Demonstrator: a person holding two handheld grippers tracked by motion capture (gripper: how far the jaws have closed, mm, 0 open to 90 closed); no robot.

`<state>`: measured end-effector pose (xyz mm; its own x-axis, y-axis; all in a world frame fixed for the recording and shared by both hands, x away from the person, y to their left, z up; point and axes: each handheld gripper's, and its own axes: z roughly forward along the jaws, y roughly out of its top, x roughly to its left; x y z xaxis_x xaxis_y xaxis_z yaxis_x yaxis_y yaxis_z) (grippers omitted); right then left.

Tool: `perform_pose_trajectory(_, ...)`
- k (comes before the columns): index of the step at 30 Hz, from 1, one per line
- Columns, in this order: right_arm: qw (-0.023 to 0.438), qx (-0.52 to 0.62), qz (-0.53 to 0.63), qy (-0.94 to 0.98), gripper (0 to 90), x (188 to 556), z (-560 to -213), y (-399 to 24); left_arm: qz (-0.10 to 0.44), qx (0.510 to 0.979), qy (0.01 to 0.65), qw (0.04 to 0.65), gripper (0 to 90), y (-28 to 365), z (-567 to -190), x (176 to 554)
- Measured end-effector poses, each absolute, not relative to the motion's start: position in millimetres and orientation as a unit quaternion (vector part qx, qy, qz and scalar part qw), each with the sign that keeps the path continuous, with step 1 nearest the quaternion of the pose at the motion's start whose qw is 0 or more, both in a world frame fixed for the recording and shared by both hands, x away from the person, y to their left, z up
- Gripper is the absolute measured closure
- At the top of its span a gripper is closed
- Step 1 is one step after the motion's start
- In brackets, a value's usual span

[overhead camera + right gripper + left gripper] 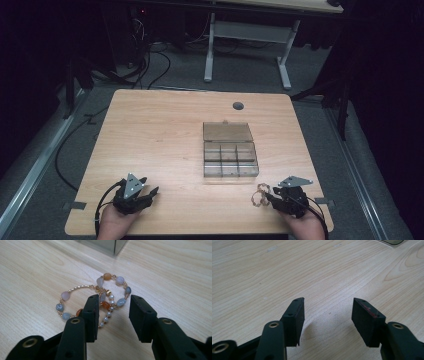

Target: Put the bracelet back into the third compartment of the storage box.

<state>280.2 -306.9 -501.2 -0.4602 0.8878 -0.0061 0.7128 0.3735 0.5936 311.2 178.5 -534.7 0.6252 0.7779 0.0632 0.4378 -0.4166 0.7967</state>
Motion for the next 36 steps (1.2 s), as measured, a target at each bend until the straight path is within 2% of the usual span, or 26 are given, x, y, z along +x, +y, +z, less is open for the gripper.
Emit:
perform_pose_trajectory(6, 0.125, 0.505, 0.236, 0.821, 55.7, 285.6, -493.5, -304.3, 0.218, 0.812, 0.373, 0.392, 44.0, 178.8, -534.6, 310.9)
perform_pose_trajectory(21, 0.045, 0.522, 0.166, 0.835, 52.9, 298.1, -486.0, -302.3, 0.219, 0.813, 0.371, 0.392, 43.8, 179.0, -534.5, 310.6)
perform_pose_trajectory(36, 0.0, 0.511, 0.093, 0.855, 48.5, 315.0, -482.5, -289.6, 0.218, 0.813, 0.368, 0.394, 43.7, 178.9, -534.5, 310.3)
